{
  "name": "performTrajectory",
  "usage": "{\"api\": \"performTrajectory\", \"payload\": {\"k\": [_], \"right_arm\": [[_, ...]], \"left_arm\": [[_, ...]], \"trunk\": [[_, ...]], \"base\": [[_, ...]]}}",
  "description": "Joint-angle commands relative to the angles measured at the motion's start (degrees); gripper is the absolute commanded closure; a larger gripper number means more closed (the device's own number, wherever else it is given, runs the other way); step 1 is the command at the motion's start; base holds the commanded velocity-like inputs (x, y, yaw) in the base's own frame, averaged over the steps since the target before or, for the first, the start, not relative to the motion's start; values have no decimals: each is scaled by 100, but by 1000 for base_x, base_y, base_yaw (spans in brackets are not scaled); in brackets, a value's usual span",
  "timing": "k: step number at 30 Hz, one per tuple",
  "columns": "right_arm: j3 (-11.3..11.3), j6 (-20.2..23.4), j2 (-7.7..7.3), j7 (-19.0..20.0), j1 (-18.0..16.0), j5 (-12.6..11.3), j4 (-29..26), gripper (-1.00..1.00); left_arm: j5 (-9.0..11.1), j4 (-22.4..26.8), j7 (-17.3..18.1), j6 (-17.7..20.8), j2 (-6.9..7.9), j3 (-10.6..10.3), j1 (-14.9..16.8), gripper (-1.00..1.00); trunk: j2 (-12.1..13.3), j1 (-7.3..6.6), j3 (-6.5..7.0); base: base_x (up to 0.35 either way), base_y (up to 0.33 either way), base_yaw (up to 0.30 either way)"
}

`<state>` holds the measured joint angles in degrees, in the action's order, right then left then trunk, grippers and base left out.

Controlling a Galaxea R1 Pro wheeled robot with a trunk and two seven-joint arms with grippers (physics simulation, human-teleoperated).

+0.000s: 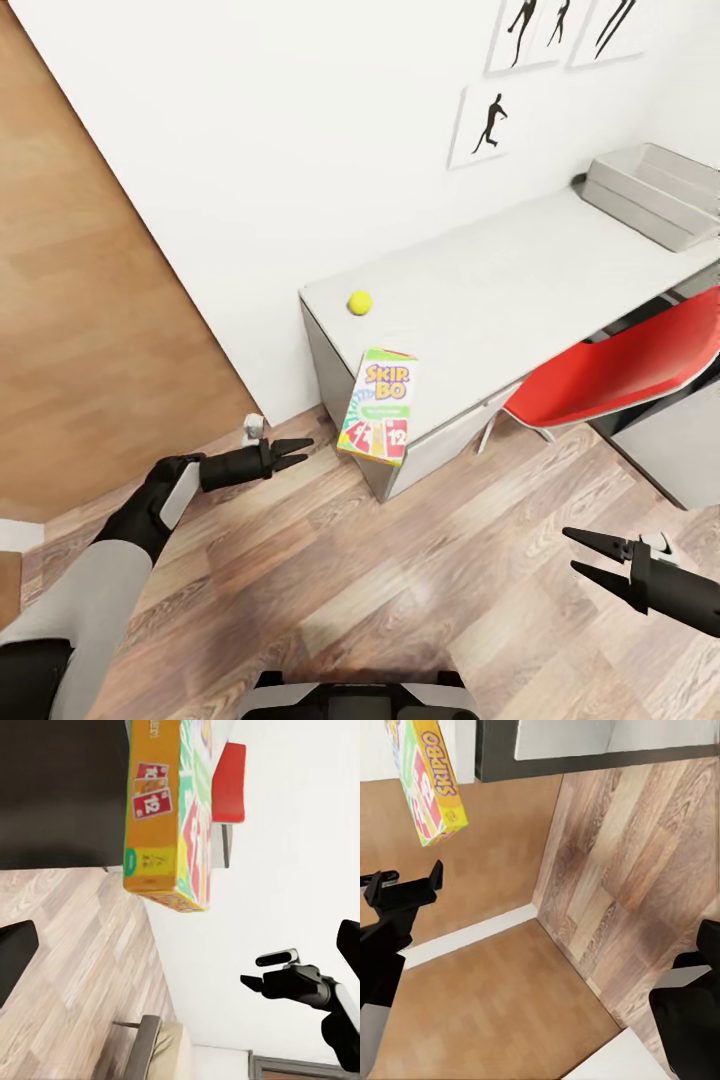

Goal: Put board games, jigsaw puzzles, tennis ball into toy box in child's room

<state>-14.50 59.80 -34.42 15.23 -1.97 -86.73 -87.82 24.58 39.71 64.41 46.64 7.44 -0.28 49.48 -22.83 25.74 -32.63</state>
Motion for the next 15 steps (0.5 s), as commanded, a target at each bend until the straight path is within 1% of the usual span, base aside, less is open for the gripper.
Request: {"api": "performTrajectory", "payload": {"k": [1,5,7,15], "right_arm": [[-5,20,-1,59,-5,58,12,-100],[-3,20,-1,58,-5,59,30,-100],[3,20,3,48,-5,60,34,-100],[8,20,6,40,-5,60,47,-100]], "left_arm": [[22,1,8,37,1,-6,2,-100],[27,1,24,32,-7,-13,1,-100],[34,2,41,29,-4,-9,1,-100],[48,2,78,75,17,-1,-4,-100]], "trunk": [[-9,5,-7],[-9,5,-7],[-9,5,-7],[-9,5,-7]], "base": [[138,-128,-113],[71,-65,-190],[24,-22,-121],[6,-5,-28]]}}
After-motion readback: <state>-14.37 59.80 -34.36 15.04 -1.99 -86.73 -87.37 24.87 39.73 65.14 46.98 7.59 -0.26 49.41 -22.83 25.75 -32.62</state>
